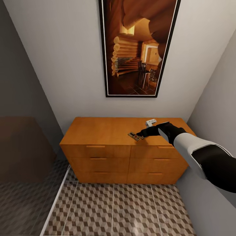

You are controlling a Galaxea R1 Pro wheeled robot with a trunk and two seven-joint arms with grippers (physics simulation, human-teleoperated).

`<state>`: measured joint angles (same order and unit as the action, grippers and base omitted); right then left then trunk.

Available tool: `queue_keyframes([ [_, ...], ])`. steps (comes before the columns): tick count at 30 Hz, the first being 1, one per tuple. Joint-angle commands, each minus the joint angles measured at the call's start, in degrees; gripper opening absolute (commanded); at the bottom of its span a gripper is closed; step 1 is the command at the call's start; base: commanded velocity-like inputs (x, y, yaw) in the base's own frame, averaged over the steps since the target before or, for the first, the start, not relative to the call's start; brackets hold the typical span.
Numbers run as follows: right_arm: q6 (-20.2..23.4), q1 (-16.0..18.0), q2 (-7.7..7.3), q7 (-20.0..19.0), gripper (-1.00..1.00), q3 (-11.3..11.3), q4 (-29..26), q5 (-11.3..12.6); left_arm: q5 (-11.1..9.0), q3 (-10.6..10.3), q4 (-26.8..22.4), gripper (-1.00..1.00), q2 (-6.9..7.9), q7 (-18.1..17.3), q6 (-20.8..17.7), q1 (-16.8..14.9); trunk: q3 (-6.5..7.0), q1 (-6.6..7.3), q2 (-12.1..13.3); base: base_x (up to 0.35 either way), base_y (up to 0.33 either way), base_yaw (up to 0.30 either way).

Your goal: Take the four mousetraps from the cabinet in the bathroom and place them on the bathroom floor. Make sure all four end up on the same floor surface, and ensure that at least two of them are either under or directly next to the same bathroom sink.

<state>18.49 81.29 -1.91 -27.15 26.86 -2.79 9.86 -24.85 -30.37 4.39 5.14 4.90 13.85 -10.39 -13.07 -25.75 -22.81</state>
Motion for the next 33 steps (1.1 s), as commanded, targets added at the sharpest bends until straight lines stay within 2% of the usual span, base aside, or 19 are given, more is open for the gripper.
queue_keyframes([
  [1, 0.4, 0.0, -0.07, -0.1, 1.0, 0.5, -0.1, 0.6, -0.4, -0.5, 0.2, 1.0, -0.04, 0.0, 0.3, -0.1, -0.11, -0.03, -0.1, 0.003, 0.002, 0.0],
  [22, 0.4, 0.1, -0.24, -0.3, 1.0, 0.5, -0.1, 0.6, -0.4, -0.5, 0.1, 1.0, -0.08, 0.0, 0.3, -0.1, -0.11, -0.03, -0.1, 0.0, 0.0, 0.0],
  [33, 0.4, 0.1, -0.38, -3.2, 1.0, 0.4, -0.2, 0.5, -0.4, -0.5, 0.1, 1.0, -0.13, 0.0, 0.3, -0.1, -0.11, -0.03, -0.1, 0.0, 0.0, 0.0],
])
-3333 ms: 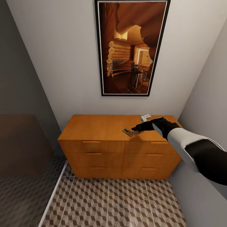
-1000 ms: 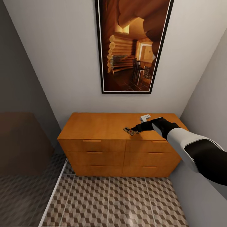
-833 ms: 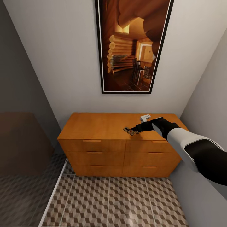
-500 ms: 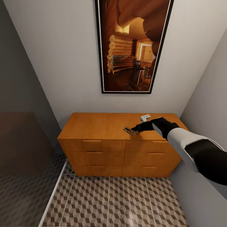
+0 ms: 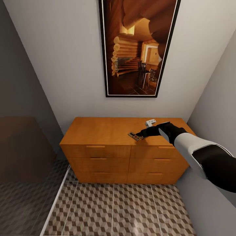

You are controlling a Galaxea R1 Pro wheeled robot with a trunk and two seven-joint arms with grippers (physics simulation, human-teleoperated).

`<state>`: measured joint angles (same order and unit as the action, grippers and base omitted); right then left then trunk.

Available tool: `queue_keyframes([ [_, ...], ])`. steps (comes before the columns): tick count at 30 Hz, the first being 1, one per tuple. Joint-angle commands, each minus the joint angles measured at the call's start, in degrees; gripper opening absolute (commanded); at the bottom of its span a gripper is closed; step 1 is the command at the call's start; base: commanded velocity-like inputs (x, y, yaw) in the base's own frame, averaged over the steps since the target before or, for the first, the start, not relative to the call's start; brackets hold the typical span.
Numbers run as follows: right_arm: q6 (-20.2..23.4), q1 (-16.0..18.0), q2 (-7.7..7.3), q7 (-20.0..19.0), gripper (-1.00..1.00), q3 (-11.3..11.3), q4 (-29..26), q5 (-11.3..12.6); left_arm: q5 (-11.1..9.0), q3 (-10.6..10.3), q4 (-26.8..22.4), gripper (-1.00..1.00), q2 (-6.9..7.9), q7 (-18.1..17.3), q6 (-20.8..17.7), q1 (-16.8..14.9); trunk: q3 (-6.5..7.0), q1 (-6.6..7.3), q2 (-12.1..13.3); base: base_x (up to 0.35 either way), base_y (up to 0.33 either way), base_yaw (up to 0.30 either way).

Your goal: Take the four mousetraps from the cabinet in the bathroom and place them on the bathroom floor. Make sure all four end up on the same floor surface, and ensure that at least two of them are either under or directly next to the same bathroom sink.

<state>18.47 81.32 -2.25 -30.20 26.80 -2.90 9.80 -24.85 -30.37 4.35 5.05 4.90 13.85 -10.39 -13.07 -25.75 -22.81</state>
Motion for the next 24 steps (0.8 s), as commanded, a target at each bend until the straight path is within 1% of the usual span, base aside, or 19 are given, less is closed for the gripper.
queue_keyframes([
  [1, 0.4, 0.0, -0.04, -0.3, 1.0, 0.5, -0.1, 0.6, -0.4, -0.5, 0.2, 1.0, -0.04, 0.0, 0.3, -0.1, -0.11, -0.03, -0.1, 0.0, 0.0, 0.0],
  [24, 0.4, 0.0, 0.13, -0.9, 1.0, 0.5, -0.1, 0.7, -0.4, -0.5, 0.2, 1.0, -0.03, 0.0, 0.3, -0.1, -0.11, -0.03, -0.1, 0.0, 0.0, 0.0],
])
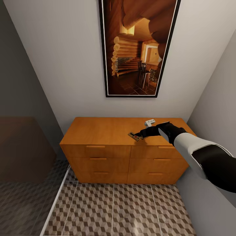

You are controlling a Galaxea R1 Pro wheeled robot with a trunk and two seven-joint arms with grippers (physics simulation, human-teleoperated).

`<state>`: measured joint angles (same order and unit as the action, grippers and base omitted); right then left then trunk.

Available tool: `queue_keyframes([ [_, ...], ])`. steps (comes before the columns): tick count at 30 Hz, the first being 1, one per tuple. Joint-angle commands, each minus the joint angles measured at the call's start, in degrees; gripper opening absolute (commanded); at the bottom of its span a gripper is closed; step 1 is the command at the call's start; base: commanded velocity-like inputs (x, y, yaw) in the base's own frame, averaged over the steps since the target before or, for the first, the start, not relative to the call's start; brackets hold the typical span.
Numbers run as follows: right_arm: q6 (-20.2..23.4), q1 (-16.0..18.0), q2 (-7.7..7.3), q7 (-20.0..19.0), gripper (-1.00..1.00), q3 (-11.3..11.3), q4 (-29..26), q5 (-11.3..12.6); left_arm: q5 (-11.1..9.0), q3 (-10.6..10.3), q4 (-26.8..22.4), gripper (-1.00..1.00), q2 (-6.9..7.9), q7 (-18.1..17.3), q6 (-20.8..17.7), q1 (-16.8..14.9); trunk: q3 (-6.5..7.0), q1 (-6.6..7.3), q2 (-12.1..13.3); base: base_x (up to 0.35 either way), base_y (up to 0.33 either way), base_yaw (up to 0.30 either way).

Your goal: Take the four mousetraps from the cabinet in the bathroom and place them on the bathroom floor. Make sure all four end up on the same floor surface, and ensure that at least two of them are either under or directly next to the same bathroom sink.

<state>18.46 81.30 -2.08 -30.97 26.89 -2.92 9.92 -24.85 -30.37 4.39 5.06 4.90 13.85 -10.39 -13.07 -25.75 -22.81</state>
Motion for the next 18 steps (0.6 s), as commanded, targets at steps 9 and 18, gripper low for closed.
queue_keyframes([
  [9, 0.4, 0.0, -0.03, -0.1, 1.0, 0.4, -0.1, 0.6, -0.4, -0.5, 0.2, 1.0, -0.05, 0.0, 0.3, -0.1, -0.11, -0.03, -0.1, 0.0, 0.0, 0.0],
  [18, 0.4, 0.0, -0.03, -0.1, 1.0, 0.4, 0.0, 0.6, -0.4, -0.5, 0.2, 1.0, -0.05, 0.0, 0.3, -0.1, -0.11, -0.03, -0.1, 0.0, 0.0, 0.0],
])
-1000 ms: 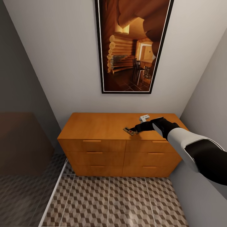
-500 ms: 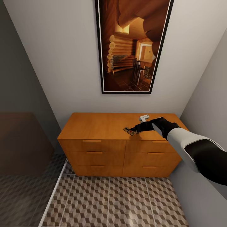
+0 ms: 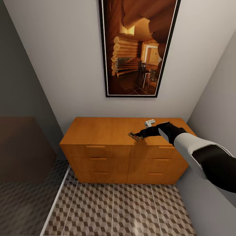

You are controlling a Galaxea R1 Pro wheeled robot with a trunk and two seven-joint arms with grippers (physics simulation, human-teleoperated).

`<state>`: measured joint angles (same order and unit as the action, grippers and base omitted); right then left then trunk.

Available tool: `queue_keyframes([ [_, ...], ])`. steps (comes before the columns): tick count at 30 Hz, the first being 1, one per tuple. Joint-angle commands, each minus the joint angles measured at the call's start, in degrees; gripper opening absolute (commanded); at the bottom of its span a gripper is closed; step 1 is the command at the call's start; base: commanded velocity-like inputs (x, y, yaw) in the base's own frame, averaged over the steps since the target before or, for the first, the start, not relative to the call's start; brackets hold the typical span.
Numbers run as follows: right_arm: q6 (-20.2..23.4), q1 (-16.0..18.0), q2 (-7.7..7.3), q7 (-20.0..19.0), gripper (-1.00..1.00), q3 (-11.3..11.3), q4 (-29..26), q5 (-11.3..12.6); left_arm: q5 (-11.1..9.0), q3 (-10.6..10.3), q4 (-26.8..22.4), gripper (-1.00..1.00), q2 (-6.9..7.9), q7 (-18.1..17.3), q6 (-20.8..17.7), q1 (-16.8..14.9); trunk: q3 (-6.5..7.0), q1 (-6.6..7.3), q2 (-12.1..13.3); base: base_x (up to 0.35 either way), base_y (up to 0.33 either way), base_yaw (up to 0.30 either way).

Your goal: Take the four mousetraps from the cabinet in the bathroom and place them on the bathroom floor. Make sure all four end up on the same floor surface, and ensure that at least two of them are either under or directly next to the same bathroom sink.

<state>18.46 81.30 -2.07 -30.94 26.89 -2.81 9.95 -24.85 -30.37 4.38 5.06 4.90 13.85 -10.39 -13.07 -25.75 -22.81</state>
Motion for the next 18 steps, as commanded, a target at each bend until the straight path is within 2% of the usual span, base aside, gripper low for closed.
queue_keyframes([
  [1, 0.4, 0.0, -0.04, -0.1, 1.0, 0.4, -0.1, 0.6, -0.4, -0.5, 0.2, 1.0, -0.04, 0.0, 0.3, -0.1, -0.11, -0.03, -0.1, 0.006, 0.0, 0.0],
  [7, 0.4, 0.1, -0.04, -0.1, 1.0, 0.4, 0.0, 0.6, -0.4, -0.5, 0.1, 1.0, -0.03, 0.0, 0.3, -0.1, -0.11, -0.03, -0.1, 0.06, 0.002, 0.0],
  [18, 0.4, 0.0, -0.04, -0.1, 1.0, 0.4, 0.1, 0.5, -0.4, -0.5, 0.1, 1.0, -0.04, 0.0, 0.3, -0.1, -0.11, -0.03, -0.1, 0.142, 0.06, 0.0],
])
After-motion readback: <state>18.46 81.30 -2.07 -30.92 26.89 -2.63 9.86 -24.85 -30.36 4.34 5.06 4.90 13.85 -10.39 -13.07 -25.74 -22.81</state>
